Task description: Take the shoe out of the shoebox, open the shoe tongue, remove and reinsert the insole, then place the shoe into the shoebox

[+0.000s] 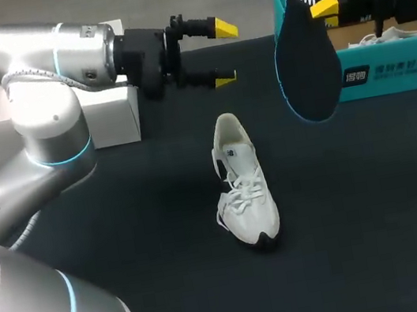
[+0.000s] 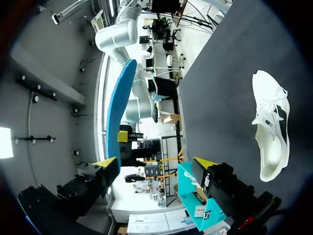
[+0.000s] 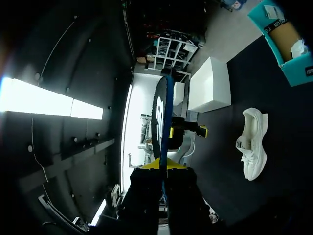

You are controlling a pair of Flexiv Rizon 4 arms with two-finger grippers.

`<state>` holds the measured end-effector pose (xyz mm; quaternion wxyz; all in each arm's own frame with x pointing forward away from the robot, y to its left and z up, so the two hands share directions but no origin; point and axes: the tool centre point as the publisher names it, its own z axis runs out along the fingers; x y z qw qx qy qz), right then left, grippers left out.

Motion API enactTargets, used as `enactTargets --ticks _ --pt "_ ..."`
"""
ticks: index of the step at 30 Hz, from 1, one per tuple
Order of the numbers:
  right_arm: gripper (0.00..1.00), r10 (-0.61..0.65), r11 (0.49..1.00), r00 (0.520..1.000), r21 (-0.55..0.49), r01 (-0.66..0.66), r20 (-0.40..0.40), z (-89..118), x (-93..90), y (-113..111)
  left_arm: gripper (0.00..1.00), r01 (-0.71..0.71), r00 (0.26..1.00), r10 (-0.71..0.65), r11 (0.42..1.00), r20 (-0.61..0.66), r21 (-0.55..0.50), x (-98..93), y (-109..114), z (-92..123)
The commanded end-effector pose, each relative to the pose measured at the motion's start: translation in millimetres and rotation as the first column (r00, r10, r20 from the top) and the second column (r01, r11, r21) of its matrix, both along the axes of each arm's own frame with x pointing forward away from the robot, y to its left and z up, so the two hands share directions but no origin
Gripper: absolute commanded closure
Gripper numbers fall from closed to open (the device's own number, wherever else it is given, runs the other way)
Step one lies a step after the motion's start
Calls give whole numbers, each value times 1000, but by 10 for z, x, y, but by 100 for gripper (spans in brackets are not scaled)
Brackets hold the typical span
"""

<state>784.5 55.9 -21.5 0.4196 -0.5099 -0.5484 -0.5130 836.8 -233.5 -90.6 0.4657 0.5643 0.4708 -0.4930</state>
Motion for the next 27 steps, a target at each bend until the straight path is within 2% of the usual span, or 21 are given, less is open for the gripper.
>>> enactTargets --ticks 1,7,14,17,24,27 --pt "100 46 998 999 -48 -47 -29 -71 129 28 0 -61 998 62 997 15 -37 -135 -41 79" --pt "100 72 995 995 -70 -76 -65 -159 218 80 0 -42 999 43 994 8 -101 -185 -135 163" --pt "100 81 993 989 -79 -91 -123 -201 292 94 0 -20 1000 22 991 10 -136 -326 -303 270" --pt "100 82 993 987 -79 -93 -138 -206 319 102 5 -10 1000 11 991 1 -135 -372 -380 279" --pt "100 82 993 986 -76 -94 -146 -252 395 163 6 -20 1000 17 985 -18 -169 -478 -470 321" --pt "100 77 994 986 -69 -87 -146 -289 424 196 13 -33 999 30 982 -19 -183 -503 -510 321"
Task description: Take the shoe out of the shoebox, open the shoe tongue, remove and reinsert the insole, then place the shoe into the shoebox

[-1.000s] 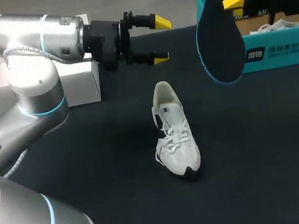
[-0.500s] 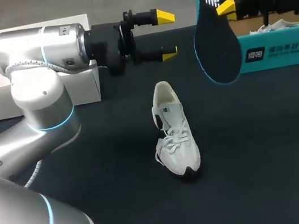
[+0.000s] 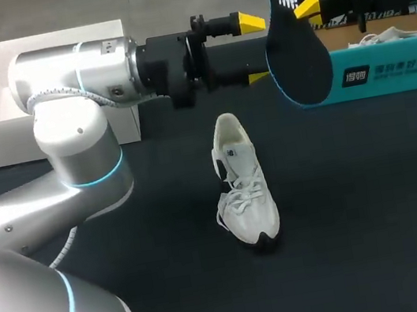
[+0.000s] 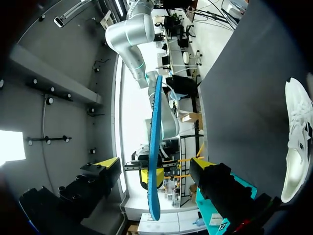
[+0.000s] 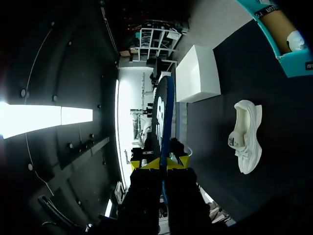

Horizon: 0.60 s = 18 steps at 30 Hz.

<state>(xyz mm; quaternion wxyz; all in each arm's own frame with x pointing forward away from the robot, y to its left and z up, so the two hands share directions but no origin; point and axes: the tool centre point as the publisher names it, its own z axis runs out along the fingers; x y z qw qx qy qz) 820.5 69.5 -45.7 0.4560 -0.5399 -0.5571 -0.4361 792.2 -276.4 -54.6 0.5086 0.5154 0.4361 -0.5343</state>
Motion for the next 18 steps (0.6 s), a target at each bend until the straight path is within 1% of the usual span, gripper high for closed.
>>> enactTargets --ticks 1,4,5,6,9,12,14,17,18 --pt "100 3 1000 1000 6 -3 -3 -50 69 71 15 -24 1000 24 1000 6 -18 -58 -84 -40" --pt "100 -1 1000 1000 11 1 -4 -62 81 103 18 -28 1000 28 999 2 -23 -73 -135 -49" --pt "100 -2 1000 1000 12 2 -4 -65 82 113 20 -28 1000 28 999 2 -24 -78 -155 -51" --pt "100 -3 1000 1000 11 3 -5 -73 85 124 26 -28 1000 28 999 1 -26 -84 -175 -52" --pt "100 -5 1000 1000 17 5 -1 -92 89 151 37 -31 1000 31 999 1 -33 -105 -220 -54" --pt "100 -12 1000 1000 19 12 3 -114 88 146 39 -30 1000 31 999 5 -28 -125 -229 -62" --pt "100 -14 1000 1000 21 14 1 -128 88 143 57 -29 1000 29 999 6 -26 -134 -233 -69" --pt "100 -11 1000 1000 19 11 0 -129 93 141 66 -29 1000 29 999 3 -18 -131 -245 -96" --pt "100 -10 1000 1000 19 10 0 -128 96 141 76 -29 1000 29 999 2 -16 -126 -252 -108"
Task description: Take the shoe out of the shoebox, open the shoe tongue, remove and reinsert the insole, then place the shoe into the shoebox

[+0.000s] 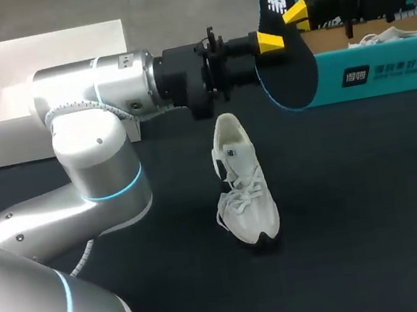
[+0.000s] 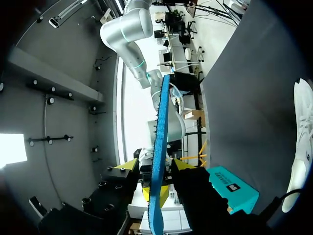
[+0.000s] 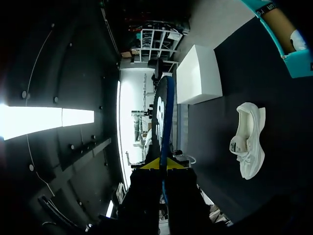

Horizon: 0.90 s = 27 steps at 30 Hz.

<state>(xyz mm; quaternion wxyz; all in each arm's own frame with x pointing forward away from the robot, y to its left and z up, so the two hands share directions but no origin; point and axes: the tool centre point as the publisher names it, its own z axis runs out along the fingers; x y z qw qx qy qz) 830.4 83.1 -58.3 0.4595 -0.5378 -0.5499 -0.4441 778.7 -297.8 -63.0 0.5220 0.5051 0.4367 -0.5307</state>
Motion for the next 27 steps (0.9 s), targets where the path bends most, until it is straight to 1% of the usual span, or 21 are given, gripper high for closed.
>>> enactTargets --ticks 1,7,9,10,11,12,15,17,20,27 --pt "100 0 1000 1000 -3 0 2 1 2 5 100 -1 1000 2 1000 -3 5 13 -45 -32" --pt "100 -1 1000 1000 -2 1 8 13 5 11 100 -6 1000 6 1000 -9 6 42 -47 -78" --pt "100 -7 1000 1000 12 6 15 16 0 9 100 -7 1000 7 1000 -15 8 61 -37 -92" --pt "96 -17 999 999 35 16 27 22 0 8 100 -7 1000 7 1000 -22 6 75 -27 -97" --pt "63 -20 999 999 40 19 29 26 0 9 100 -7 1000 7 1000 -26 5 81 -22 -98" --pt "0 -21 999 999 40 19 31 42 -3 11 100 -6 999 6 1000 -33 3 90 -15 -98" --pt "0 -46 997 997 72 41 67 88 -46 -7 100 3 999 -3 1000 -51 -10 111 28 -86" --pt "0 -52 996 996 80 46 71 108 -76 -16 100 8 998 -9 1000 -63 -15 123 58 -77" --pt "0 -60 995 995 82 54 77 142 -171 -44 100 6 997 -7 1000 -73 -19 148 136 -55" --pt "0 -71 994 995 89 64 73 186 -430 -60 100 -21 999 21 1000 -47 -10 189 252 -37"
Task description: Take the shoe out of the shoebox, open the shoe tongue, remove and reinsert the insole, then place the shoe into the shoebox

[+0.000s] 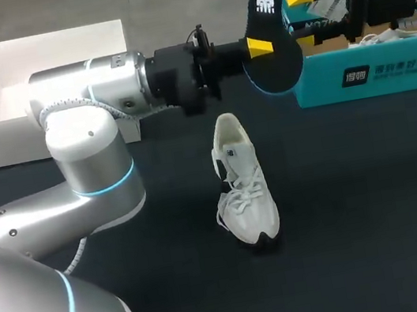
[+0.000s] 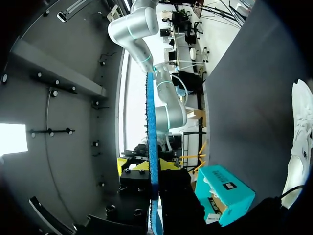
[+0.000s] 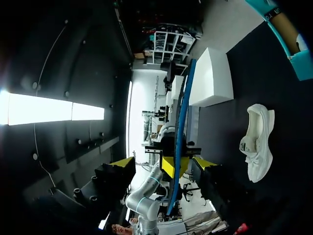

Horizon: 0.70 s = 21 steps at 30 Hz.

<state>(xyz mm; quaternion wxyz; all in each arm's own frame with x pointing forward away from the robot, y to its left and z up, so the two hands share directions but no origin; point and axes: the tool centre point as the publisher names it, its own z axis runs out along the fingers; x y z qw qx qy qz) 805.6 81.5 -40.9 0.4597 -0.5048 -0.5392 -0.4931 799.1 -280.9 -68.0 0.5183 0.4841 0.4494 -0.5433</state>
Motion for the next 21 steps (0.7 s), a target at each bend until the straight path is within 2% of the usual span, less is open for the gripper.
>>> enactTargets --ticks 1,8,21 --pt "0 -61 998 998 0 61 3 19 -220 -51 100 -10 1000 10 1000 5 7 -7 93 11" --pt "0 -111 994 994 4 111 -4 16 -445 -139 100 -10 1000 10 1000 -4 6 15 150 23" --pt "0 -126 992 992 5 126 -2 15 -448 -155 100 26 999 -26 1000 -44 14 -14 219 28"
